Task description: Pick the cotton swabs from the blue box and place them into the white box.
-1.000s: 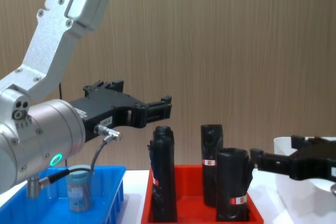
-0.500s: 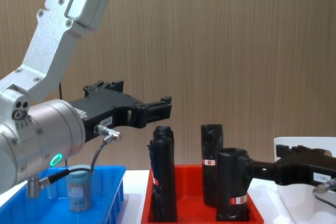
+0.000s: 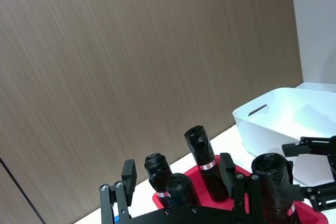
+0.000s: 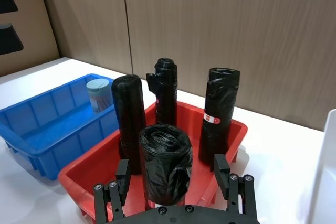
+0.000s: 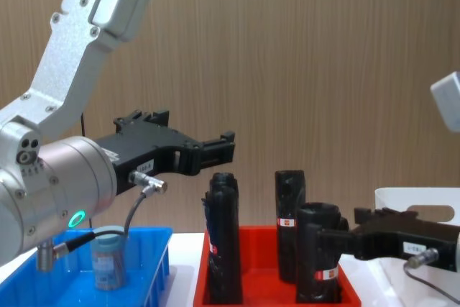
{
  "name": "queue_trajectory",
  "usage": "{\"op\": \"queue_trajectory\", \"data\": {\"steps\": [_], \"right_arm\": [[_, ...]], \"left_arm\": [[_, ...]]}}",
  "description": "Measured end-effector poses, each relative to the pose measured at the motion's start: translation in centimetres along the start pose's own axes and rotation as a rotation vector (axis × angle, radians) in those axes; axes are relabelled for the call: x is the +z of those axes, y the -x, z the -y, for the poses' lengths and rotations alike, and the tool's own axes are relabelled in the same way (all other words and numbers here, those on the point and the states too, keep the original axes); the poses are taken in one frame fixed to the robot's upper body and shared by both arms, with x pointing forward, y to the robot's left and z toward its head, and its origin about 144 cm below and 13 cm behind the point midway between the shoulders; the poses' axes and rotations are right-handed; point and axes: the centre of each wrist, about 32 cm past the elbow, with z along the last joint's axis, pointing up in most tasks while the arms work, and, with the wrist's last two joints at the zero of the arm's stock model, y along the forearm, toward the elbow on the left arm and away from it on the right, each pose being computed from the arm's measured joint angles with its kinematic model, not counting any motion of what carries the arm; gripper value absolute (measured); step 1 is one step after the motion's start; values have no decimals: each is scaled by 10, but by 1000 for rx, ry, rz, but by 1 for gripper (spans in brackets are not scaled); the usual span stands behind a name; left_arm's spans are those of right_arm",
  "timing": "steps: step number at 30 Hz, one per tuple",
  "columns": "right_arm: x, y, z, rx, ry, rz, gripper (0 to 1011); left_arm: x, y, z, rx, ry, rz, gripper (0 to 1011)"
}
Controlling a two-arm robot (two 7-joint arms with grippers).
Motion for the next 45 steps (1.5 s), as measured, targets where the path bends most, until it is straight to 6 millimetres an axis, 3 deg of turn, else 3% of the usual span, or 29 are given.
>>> {"op": "queue_trajectory", "data": {"steps": [19, 34, 45], "right_arm": [[-1, -4, -26, 18, 20, -7, 980], [-2, -5, -34, 7, 16, -7, 565], [7, -1, -32, 10, -23, -10, 469]], "left_arm": [[0, 0, 0, 0, 0, 0, 1000], [0, 0, 0, 0, 0, 0, 1000], [0, 0, 0, 0, 0, 0, 1000]]}}
